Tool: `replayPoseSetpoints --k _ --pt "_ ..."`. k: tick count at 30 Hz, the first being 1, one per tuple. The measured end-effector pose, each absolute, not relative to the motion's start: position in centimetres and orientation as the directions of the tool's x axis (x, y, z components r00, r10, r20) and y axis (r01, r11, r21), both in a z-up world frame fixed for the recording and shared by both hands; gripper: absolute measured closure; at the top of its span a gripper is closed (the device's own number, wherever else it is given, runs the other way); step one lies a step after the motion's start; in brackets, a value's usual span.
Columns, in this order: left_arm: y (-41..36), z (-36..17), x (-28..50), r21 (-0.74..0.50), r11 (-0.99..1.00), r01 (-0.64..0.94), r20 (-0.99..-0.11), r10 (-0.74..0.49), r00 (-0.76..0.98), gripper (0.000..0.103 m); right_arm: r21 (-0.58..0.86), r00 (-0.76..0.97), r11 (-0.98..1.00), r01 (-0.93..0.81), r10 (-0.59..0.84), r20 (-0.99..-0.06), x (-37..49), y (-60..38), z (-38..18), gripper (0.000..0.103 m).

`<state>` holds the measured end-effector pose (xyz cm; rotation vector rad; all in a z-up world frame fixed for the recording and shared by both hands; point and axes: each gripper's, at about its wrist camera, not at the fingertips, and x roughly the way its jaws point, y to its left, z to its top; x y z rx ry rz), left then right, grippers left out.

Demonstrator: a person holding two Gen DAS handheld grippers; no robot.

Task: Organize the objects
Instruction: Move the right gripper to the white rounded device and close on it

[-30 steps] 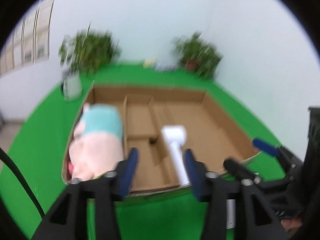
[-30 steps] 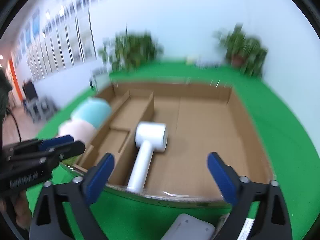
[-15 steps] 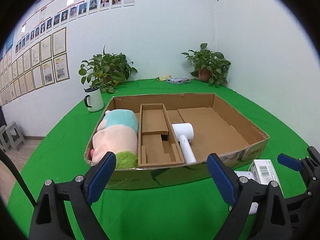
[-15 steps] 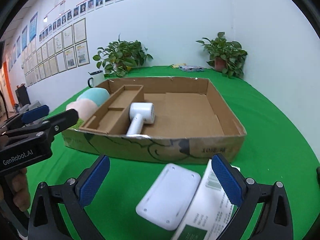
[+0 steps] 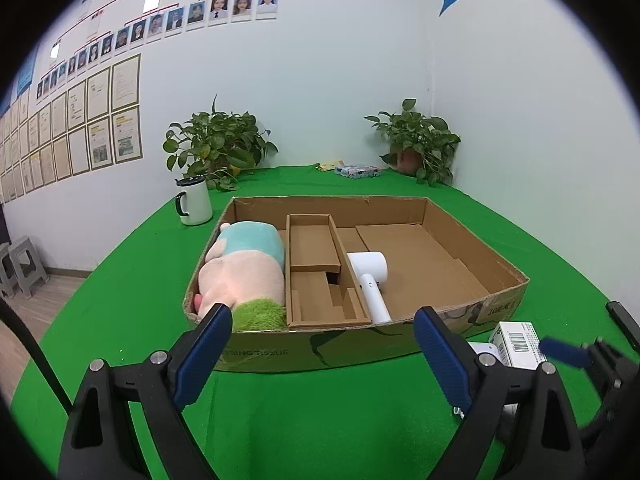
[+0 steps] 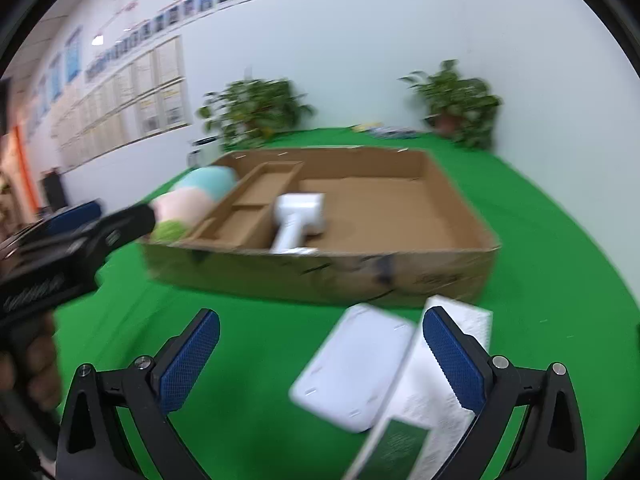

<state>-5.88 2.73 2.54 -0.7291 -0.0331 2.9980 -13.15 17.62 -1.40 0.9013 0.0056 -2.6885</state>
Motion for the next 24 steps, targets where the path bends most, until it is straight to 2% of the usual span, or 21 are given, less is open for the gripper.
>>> replayPoseSetpoints --k 3,7,10,14,24 --pt "2.0 2.0 -6.0 -0.033 -0.999 -0.025 -0.477 0.037 -0.878 0.011 0.154 -0.679 -0.907 0.391 -0.398 -0.618 -12.2 16.1 -2.9 0.001" --pt "1.0 0.7 -6.4 -0.044 -0.999 0.001 -0.521 0.022 -0.853 0.011 0.228 -0.556 -0.871 0.435 -0.459 -0.693 -12.5 14.8 -5.7 0.002" --pt "0.0 -1.1 -7.7 -0.037 -0.998 0.049 -0.592 -0.018 -0.806 0.011 0.224 -0.52 -0.886 0.407 -0.426 -0.74 -13.0 14.6 -7.4 0.003" --pt "-2.2 -3.5 -9.2 -0.092 -0.992 0.085 -0.658 -0.003 -0.753 0.011 0.196 -0.532 -0.902 0.385 -0.391 -0.751 -13.0 15.1 -7.8 0.005" --pt "-4.7 -4.5 -12.3 -0.096 -0.985 0.144 -0.677 -0.042 -0.735 0.012 0.159 -0.543 -0.949 0.271 -0.287 -0.789 -14.1 18.3 -8.0 0.005"
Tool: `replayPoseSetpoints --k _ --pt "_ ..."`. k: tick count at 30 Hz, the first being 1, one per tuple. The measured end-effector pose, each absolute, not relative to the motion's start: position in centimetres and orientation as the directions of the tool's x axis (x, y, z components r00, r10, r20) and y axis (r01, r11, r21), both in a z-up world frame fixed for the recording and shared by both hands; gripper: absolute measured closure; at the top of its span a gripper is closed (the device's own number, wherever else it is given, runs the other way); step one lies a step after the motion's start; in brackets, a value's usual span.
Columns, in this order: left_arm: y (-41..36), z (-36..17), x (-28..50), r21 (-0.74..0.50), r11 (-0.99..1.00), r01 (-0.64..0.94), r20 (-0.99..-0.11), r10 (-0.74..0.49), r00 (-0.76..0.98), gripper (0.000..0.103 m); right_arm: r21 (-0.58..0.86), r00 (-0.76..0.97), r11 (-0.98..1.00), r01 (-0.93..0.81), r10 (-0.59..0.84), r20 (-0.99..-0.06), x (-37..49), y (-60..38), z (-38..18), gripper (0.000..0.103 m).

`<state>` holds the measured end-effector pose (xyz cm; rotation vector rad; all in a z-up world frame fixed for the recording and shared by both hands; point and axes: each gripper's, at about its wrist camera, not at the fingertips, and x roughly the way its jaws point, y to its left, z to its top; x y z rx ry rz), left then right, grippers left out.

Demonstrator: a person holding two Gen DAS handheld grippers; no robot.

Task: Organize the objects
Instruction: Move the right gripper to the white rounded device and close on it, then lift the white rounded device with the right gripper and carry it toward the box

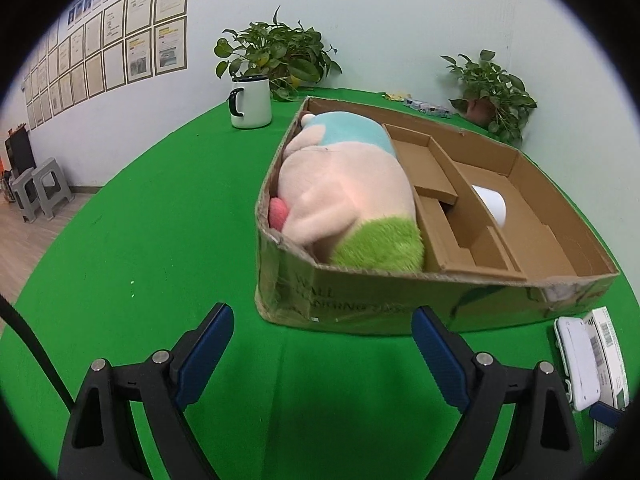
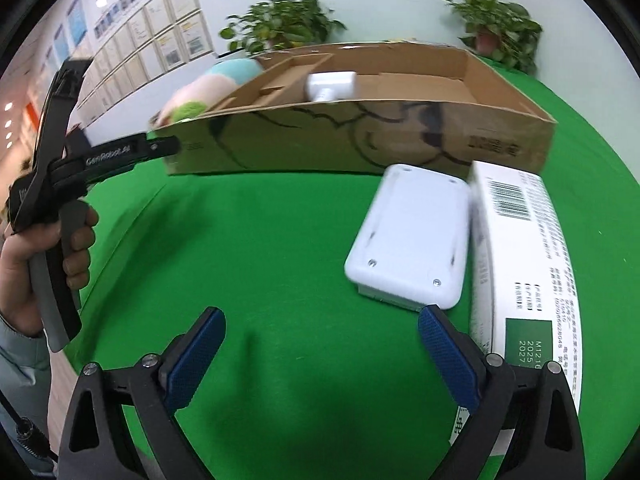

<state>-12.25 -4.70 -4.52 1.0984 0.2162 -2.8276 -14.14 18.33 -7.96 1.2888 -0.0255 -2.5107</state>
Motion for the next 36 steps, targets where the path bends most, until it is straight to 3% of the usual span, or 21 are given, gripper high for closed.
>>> replayPoseSetpoints --k 9,15,27,30,32,36 --pt "-4.9 -4.4 -13.3 -0.07 -0.988 0.135 -0.684 -0.051 -0.728 0.012 0.121 -0.524 -0.985 0.12 -0.167 -0.835 -17.9 19.6 -8.2 0.002" --pt "-5.2 -4.3 -13.2 -0.042 -0.99 0.131 -0.693 -0.066 -0.718 0.012 0.157 -0.509 -0.958 0.239 -0.261 -0.82 -16.1 19.5 -7.3 0.005" --pt "-6.7 -4.0 -13.1 -0.03 -0.983 0.183 -0.705 -0.109 -0.7 0.012 0.079 -0.529 -0.984 0.161 -0.153 -0.835 -19.5 22.9 -8.3 0.006" --pt "-6.2 -3.5 -12.0 -0.065 -0.984 0.166 -0.699 -0.074 -0.711 0.012 0.046 -0.53 -0.984 0.17 -0.131 -0.838 -20.3 22.3 -8.6 0.02" --pt "-5.6 -3.1 -11.2 -0.091 -0.986 0.137 -0.695 -0.035 -0.718 0.012 0.02 -0.533 -0.983 0.18 -0.115 -0.838 -20.3 21.6 -8.8 0.039" --pt "-3.3 -2.8 -9.3 -0.159 -0.987 0.026 -0.704 0.094 -0.704 0.012 0.033 -0.524 -0.983 0.181 -0.124 -0.842 -18.9 20.4 -8.8 0.039"
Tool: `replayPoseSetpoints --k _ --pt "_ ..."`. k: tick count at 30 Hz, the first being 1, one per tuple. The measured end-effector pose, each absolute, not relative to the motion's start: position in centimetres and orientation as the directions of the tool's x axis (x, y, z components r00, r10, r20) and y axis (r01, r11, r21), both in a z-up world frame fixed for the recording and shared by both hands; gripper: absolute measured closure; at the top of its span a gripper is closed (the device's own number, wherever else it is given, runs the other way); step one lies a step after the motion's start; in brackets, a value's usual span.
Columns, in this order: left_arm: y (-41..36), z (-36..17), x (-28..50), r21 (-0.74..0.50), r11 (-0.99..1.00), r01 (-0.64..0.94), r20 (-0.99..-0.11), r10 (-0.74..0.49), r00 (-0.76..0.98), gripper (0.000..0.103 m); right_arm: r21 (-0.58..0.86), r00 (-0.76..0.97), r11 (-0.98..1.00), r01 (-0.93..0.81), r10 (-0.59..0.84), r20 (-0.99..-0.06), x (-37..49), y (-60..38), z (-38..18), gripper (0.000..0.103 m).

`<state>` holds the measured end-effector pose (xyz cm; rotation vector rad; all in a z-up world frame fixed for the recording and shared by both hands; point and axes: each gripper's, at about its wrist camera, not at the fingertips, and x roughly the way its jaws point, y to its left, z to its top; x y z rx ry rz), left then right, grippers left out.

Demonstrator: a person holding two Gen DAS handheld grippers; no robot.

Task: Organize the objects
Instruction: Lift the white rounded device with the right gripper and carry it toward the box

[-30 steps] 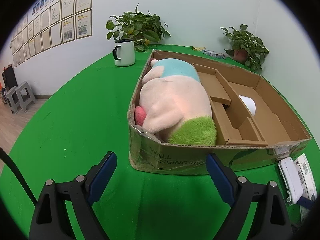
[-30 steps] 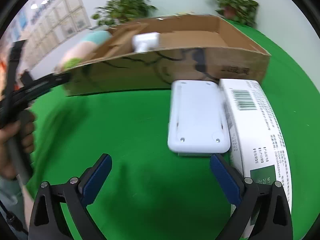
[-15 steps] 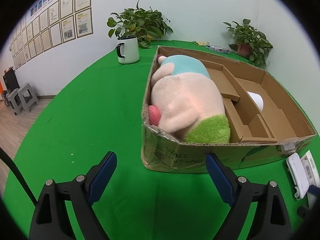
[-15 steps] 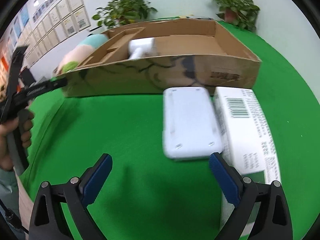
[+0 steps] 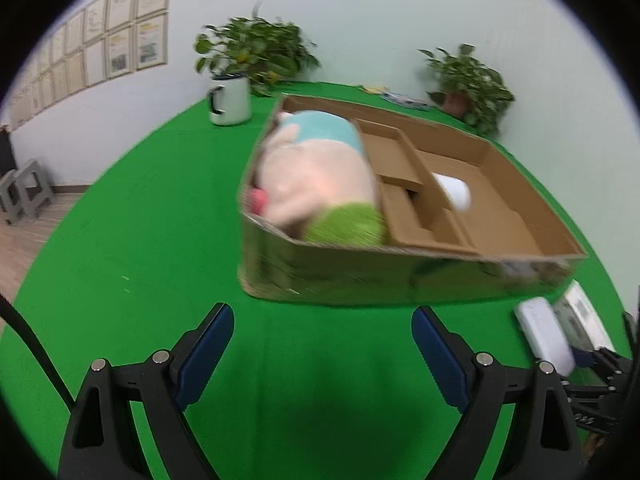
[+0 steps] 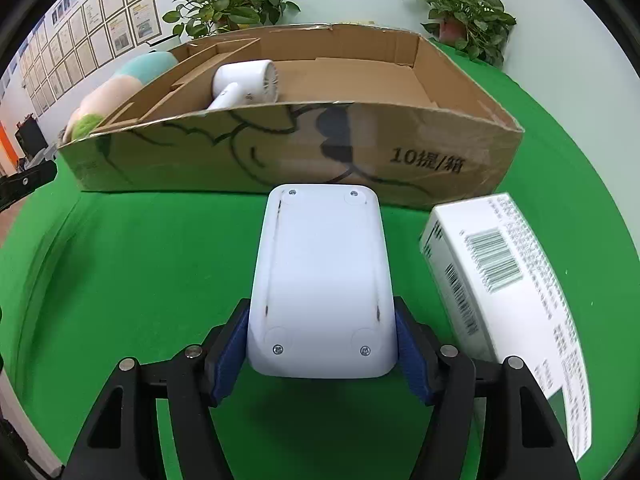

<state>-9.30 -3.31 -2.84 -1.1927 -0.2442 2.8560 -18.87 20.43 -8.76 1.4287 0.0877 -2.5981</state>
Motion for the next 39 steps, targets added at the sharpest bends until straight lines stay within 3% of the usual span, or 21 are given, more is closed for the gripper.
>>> replayPoseSetpoints --k 4,5,7,13,15,17,19,22,25,28,32,35,39 --pt "-1.0 -4.0 -8.1 -0.329 -0.938 -0.11 -0.724 0.325 -0.609 0.012 0.177 -0.466 -0.946 0.273 -0.29 -0.836 -14.2 17.8 -8.3 0.032" --pt "-0.5 -4.5 -8.0 -0.376 -0.917 -0.132 -0.725 0.379 -0.575 0.012 0.224 -0.451 -0.927 0.3 -0.345 -0.823 -13.0 17.3 -8.1 0.018" --pt "0.8 -5.7 -7.6 -0.481 -0.861 -0.167 -0.713 0.495 -0.497 0.012 0.262 -0.463 -0.904 0.338 -0.402 -0.79 -11.3 16.6 -7.6 0.007" --pt "3.3 -7.2 -8.3 -0.557 -0.807 -0.197 -0.694 0.583 -0.422 0.012 0.209 -0.511 -0.908 0.363 -0.382 -0.77 -10.9 16.2 -7.4 0.007" --pt "4.1 -7.4 -8.4 -0.591 -0.78 -0.208 -0.676 0.619 -0.4 0.012 0.215 -0.516 -0.912 0.349 -0.379 -0.768 -11.4 16.2 -7.6 0.014" --pt "4.6 -7.8 -8.8 -0.61 -0.764 -0.212 -0.67 0.64 -0.376 0.021 0.204 -0.523 -0.919 0.337 -0.363 -0.771 -11.7 16.0 -7.9 0.025" --pt "5.2 -8.3 -8.9 -0.622 -0.752 -0.218 -0.674 0.656 -0.34 0.033 0.213 -0.52 -0.915 0.343 -0.374 -0.768 -11.6 15.7 -8.1 0.029" --pt "5.8 -8.3 -7.6 -0.614 -0.751 -0.242 -0.673 0.658 -0.337 0.035 0.201 -0.519 -0.911 0.36 -0.374 -0.768 -10.9 15.2 -8.1 0.036" --pt "6.2 -8.6 -5.3 -0.63 -0.734 -0.254 -0.665 0.679 -0.311 0.036 0.212 -0.504 -0.907 0.364 -0.382 -0.775 -8.7 15.6 -8.0 0.035" --pt "6.6 -8.9 -3.7 -0.64 -0.725 -0.255 -0.662 0.688 -0.297 0.048 0.205 -0.491 -0.912 0.356 -0.369 -0.79 -6.4 16.1 -8.3 0.03" --pt "7.3 -8.5 -3.0 -0.604 -0.755 -0.254 -0.683 0.655 -0.324 0.049 0.116 -0.512 -0.923 0.367 -0.305 -0.803 -5.1 15.3 -8.5 0.028" --pt "7.1 -8.6 -3.4 -0.588 -0.771 -0.244 -0.703 0.636 -0.318 0.065 0.077 -0.529 -0.937 0.342 -0.259 -0.808 -4.7 15.1 -8.5 0.034" --pt "6.9 -8.6 -3.5 -0.599 -0.767 -0.228 -0.7 0.641 -0.316 0.069 0.082 -0.537 -0.949 0.305 -0.243 -0.808 -5.4 14.7 -8.7 0.035"
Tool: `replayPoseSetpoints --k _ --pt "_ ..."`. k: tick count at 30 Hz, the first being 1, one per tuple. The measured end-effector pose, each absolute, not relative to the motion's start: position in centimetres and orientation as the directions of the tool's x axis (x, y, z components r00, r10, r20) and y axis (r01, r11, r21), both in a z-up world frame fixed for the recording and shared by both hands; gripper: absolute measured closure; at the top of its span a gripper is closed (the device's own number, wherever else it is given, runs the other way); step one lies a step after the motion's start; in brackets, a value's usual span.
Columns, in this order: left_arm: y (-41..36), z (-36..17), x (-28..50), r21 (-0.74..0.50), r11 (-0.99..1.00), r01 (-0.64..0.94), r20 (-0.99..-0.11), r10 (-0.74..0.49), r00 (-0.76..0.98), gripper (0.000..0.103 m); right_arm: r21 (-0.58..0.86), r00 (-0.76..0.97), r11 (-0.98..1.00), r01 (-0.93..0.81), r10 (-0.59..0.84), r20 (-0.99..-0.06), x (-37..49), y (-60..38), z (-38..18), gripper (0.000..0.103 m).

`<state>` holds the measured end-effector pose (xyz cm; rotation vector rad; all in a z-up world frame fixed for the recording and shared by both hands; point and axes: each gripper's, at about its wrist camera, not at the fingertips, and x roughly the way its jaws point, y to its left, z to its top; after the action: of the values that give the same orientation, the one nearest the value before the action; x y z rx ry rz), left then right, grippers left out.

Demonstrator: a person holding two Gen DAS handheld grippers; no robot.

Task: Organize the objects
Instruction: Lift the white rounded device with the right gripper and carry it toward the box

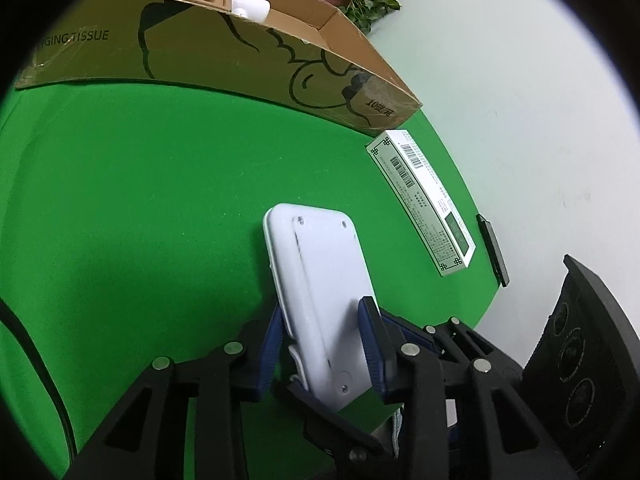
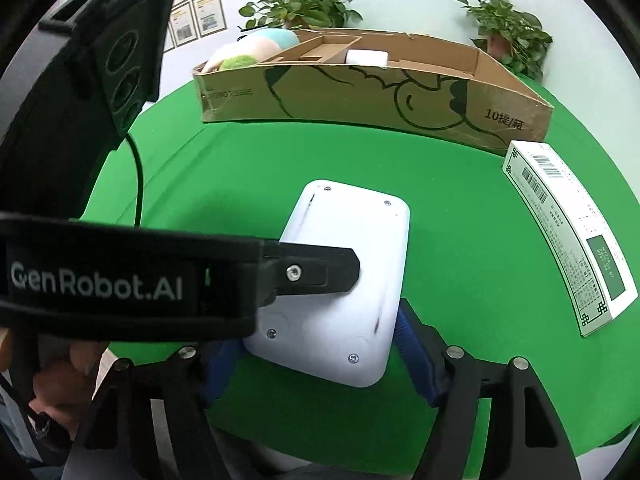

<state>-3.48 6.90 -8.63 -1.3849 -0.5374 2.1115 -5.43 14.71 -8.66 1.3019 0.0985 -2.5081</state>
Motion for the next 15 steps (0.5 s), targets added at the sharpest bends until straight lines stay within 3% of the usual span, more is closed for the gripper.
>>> replayPoseSetpoints --k 15 --pt "7.0 1.1 -3.4 -0.515 -0.776 -0.363 -0.602 0.63 -0.491 0.072 0.054 -0.724 -0.96 0.275 -0.243 -0.646 -5.6 14.4 -0.9 0.036"
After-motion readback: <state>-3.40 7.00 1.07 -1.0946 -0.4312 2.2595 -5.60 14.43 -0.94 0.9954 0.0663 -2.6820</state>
